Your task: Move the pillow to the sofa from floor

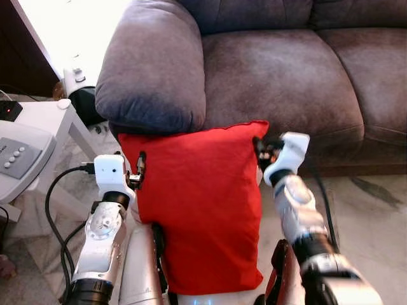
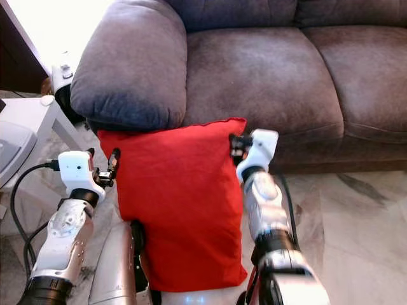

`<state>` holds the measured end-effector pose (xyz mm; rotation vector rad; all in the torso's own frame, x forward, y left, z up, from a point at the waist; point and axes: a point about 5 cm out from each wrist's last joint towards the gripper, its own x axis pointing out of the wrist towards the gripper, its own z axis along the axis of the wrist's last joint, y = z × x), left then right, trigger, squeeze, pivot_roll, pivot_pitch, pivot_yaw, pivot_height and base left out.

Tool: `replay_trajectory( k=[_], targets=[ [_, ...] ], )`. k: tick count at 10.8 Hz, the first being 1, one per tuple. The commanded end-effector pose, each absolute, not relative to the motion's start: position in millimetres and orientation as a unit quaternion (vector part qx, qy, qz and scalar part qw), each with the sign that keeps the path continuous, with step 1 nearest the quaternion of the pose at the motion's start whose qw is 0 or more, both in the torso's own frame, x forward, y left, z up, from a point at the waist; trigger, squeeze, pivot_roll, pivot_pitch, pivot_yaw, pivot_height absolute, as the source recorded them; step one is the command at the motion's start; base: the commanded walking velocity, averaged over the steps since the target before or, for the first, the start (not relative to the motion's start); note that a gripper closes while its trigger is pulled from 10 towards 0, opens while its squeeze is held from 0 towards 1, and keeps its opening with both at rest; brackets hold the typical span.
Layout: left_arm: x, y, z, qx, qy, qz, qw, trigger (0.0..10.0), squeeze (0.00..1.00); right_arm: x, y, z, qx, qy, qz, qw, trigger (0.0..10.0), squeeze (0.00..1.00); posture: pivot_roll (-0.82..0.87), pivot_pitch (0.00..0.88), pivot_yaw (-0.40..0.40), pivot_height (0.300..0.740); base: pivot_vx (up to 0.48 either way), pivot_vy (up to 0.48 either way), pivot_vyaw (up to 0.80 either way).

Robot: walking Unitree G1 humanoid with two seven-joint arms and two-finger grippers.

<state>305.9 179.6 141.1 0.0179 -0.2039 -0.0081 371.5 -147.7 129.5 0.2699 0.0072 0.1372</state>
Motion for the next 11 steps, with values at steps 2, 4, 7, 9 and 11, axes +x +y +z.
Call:
replay_trajectory(
  k=[2,4,7,9,11],
  targets=[
    [300.9,185.0,145.0,0.014,-0.104,0.005,0.994,10.0,0.0,375.2,-144.0,133.5,0.165,-0.005,0.087,0.982,10.0,0.0,0.15,0.226,0.021,0.485,0.0,0.0,0.0],
    [298.1,185.5,144.9,0.016,-0.101,0.004,0.995,10.0,0.0,382.6,-141.0,142.3,0.19,-0.008,0.098,0.977,10.0,1.0,0.16,0.23,0.026,0.485,0.0,0.0,0.0],
    [294.5,184.8,147.2,0.016,-0.098,0.001,0.995,10.0,0.0,389.8,-131.6,154.8,0.205,-0.022,0.128,0.97,10.0,1.0,0.18,0.234,0.029,0.485,0.0,0.0,0.0],
    [288.3,186.3,145.2,0.015,-0.09,0.004,0.996,10.0,0.0,391.5,-128.8,153.2,0.196,-0.013,0.122,0.973,10.0,0.0,0.19,0.255,0.03,0.485,0.0,0.0,0.0],
    [284.2,187.0,144.4,0.015,-0.084,0.005,0.996,10.0,0.0,392.9,-128.9,151.2,0.18,-0.001,0.106,0.978,10.0,0.0,0.2,0.273,0.03,0.485,0.0,0.0,0.0]
  ],
)
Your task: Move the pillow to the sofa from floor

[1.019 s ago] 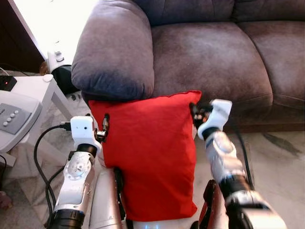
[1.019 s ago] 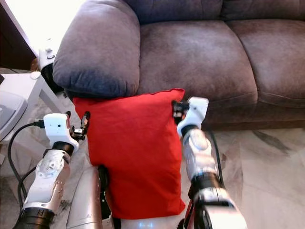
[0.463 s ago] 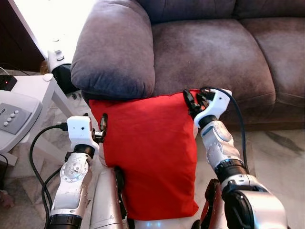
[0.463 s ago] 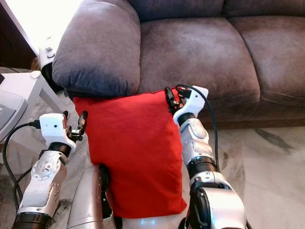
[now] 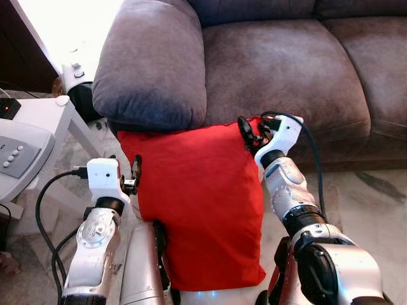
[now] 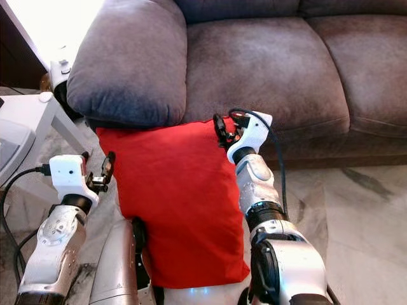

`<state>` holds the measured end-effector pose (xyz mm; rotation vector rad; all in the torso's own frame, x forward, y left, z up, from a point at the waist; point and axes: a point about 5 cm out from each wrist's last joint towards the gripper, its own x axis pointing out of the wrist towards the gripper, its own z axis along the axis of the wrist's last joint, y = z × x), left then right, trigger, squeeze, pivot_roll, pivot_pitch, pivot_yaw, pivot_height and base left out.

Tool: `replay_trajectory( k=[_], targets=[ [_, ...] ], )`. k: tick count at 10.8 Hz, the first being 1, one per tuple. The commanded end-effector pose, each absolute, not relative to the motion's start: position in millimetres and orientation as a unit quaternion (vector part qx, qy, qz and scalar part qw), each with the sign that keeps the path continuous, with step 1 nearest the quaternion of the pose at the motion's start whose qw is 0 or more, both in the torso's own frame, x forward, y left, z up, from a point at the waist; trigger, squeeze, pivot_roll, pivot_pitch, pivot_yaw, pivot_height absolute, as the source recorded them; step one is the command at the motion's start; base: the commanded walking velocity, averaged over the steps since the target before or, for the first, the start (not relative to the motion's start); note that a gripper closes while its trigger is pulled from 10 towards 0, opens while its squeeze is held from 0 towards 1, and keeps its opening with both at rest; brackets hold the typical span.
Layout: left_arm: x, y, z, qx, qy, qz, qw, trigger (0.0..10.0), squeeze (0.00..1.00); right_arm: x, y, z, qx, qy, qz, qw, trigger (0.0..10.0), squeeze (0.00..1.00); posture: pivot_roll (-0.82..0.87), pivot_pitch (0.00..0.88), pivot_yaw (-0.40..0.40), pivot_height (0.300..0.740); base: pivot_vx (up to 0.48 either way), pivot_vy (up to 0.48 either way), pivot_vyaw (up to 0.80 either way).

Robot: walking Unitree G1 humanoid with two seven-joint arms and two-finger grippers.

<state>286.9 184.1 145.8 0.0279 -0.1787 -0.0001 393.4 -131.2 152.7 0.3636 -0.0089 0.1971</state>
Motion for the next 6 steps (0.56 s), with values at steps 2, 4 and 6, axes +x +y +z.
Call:
replay_trajectory(
  k=[2,4,6],
  targets=[
    [280.4,186.9,144.1,0.015,-0.08,0.006,0.997,10.0,0.0,394.4,-134.3,151.2,0.174,0.001,0.073,0.982,10.0,0.0,0.21,0.285,0.033,0.485,0.0,0.0,0.0],
    [275.3,189.2,143.7,0.019,-0.073,0.007,0.997,10.0,0.0,393.2,-126.9,146.3,0.187,0.011,0.077,0.979,10.0,0.0,0.22,0.298,0.04,0.485,0.0,0.0,0.0],
    [271.2,190.7,145.5,0.024,-0.07,0.006,0.997,10.0,0.0,391.8,-117.2,141.3,0.232,0.026,0.087,0.968,10.0,0.0,0.23,0.309,0.044,0.485,0.0,0.0,0.0]
  ],
)
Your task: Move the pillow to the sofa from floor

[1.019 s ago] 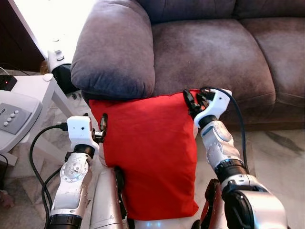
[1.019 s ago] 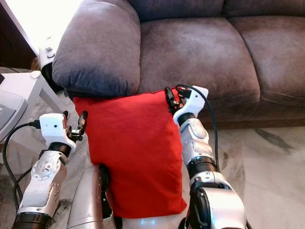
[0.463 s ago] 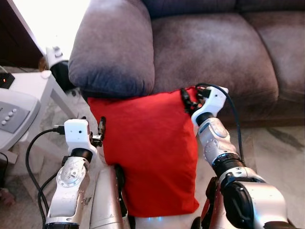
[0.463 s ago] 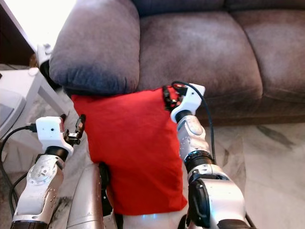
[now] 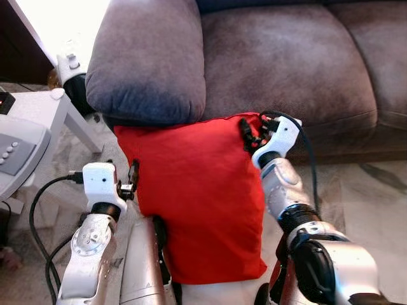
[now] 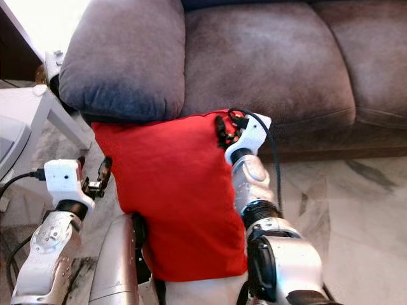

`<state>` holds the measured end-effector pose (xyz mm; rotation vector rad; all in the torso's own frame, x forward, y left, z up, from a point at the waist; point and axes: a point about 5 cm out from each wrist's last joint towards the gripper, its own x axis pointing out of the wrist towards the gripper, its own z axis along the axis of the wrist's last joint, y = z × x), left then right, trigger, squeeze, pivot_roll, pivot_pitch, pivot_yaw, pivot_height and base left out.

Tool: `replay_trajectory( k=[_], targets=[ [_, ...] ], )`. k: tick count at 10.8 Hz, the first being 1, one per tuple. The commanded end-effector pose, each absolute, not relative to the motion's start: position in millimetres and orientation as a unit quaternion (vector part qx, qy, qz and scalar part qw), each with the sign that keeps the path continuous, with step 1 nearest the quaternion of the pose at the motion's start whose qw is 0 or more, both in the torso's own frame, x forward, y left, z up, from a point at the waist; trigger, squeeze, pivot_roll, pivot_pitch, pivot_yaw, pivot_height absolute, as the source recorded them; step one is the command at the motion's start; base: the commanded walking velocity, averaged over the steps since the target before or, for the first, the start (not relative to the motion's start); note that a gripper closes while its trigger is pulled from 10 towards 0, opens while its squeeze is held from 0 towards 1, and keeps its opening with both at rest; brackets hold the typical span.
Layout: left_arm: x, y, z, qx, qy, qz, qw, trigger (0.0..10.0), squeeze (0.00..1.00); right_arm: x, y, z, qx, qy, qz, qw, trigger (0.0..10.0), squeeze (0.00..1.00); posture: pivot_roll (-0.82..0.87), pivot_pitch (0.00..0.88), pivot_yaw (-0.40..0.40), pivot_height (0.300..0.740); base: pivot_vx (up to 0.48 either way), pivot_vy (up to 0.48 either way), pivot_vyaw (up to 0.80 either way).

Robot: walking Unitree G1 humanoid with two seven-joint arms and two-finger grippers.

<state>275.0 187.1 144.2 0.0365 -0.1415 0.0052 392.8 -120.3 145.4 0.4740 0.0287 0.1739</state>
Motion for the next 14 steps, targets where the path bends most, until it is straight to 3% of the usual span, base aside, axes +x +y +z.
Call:
replay_trajectory(
  k=[1,4,5,6,14],
  targets=[
    [270.0,190.3,146.4,0.026,-0.07,0.006,0.997,10.0,0.0,392.3,-112.7,141.5,0.264,0.032,0.096,0.959,10.0,0.0,0.24,0.314,0.045,0.485,0.0,0.0,0.0],
    [266.1,189.8,145.9,0.029,-0.064,0.004,0.998,10.0,0.0,391.6,-104.8,140.4,0.301,0.036,0.099,0.948,10.0,0.0,0.25,0.319,0.047,0.485,0.0,0.0,0.0],
    [265.9,189.2,145.9,0.029,-0.061,0.003,0.998,10.0,0.0,390.9,-101.6,140.5,0.306,0.033,0.108,0.945,1.4,0.0,0.25,0.319,0.046,0.485,0.0,0.0,0.0],
    [265.6,188.6,145.8,0.029,-0.059,0.002,0.998,10.0,0.0,390.3,-99.2,141.3,0.313,0.027,0.12,0.942,0.0,0.0,0.25,0.319,0.045,0.485,0.0,0.0,0.0],
    [267.3,186.3,142.3,0.029,-0.049,-0.001,0.998,10.0,0.0,389.2,-99.6,139.2,0.319,0.026,0.12,0.94,0.0,0.0,0.24,0.316,0.045,0.485,0.0,0.0,0.0]
  ],
)
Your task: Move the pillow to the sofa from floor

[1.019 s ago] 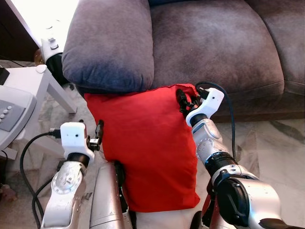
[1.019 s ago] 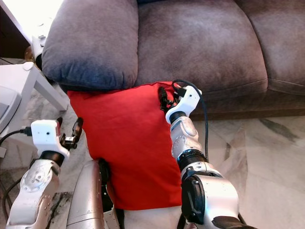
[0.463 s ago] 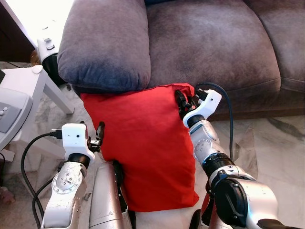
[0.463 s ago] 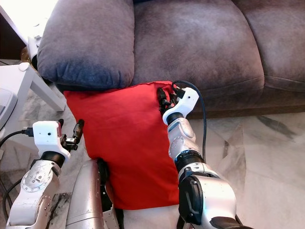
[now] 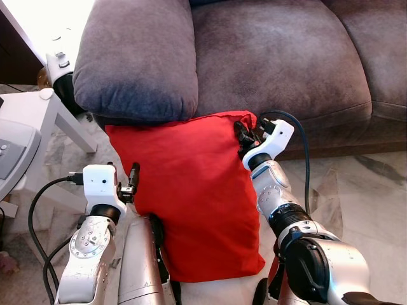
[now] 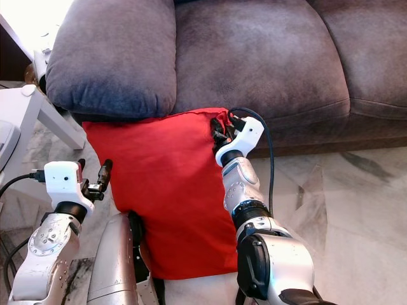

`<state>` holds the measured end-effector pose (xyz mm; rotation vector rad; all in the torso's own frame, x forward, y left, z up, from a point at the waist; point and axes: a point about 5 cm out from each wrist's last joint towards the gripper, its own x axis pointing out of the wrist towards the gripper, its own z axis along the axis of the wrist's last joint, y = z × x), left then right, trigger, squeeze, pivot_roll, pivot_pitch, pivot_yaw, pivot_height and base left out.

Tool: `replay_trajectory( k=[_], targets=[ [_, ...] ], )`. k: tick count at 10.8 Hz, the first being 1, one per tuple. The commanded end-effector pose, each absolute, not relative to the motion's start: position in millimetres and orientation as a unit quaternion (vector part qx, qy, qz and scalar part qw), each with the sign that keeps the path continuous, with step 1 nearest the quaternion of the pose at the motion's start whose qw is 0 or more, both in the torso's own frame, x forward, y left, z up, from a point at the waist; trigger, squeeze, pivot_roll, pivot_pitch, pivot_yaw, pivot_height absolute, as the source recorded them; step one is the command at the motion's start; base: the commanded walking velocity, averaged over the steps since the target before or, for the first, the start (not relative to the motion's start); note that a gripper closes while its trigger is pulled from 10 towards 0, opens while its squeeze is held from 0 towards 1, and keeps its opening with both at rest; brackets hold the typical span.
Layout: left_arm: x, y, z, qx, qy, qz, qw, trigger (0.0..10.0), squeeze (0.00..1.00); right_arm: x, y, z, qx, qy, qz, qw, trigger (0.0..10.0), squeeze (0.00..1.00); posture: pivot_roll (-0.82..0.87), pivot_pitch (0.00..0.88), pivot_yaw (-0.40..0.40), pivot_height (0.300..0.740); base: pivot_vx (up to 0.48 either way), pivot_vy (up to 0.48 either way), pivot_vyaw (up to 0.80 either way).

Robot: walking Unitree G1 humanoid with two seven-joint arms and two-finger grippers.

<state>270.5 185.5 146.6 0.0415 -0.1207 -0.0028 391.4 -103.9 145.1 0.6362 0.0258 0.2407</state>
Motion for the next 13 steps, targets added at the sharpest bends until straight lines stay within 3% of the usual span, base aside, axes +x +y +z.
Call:
replay_trajectory(
  k=[1,8,9,10,13],
  targets=[
    [267.8,186.3,142.4,0.028,-0.05,-0.001,0.998,10.0,0.0,389.0,-99.8,139.1,0.319,0.025,0.12,0.94,0.0,0.0,0.24,0.316,0.044,0.485,0.0,0.0,0.0],
    [282.0,187.2,147.7,0.01,-0.064,0.008,0.998,10.0,0.0,393.0,-98.5,162.1,0.3,-0.032,0.147,0.942,0.0,0.0,0.22,0.258,0.037,0.485,0.0,0.0,0.0],
    [285.0,185.6,147.7,0.003,-0.066,0.008,0.998,10.0,0.0,390.6,-101.1,162.0,0.255,-0.044,0.148,0.955,0.0,0.0,0.21,0.25,0.037,0.485,0.0,0.0,0.0],
    [287.0,185.5,147.9,0.001,-0.067,0.008,0.998,10.0,0.0,388.8,-103.5,161.0,0.222,-0.047,0.145,0.963,10.0,0.0,0.21,0.247,0.037,0.485,0.0,0.0,0.0],
    [288.3,186.3,145.4,-0.02,-0.066,0.014,0.997,10.0,0.0,380.3,-126.5,168.0,0.142,-0.096,0.109,0.979,10.0,0.0,0.18,0.236,0.034,0.485,0.0,0.0,0.0]
  ],
)
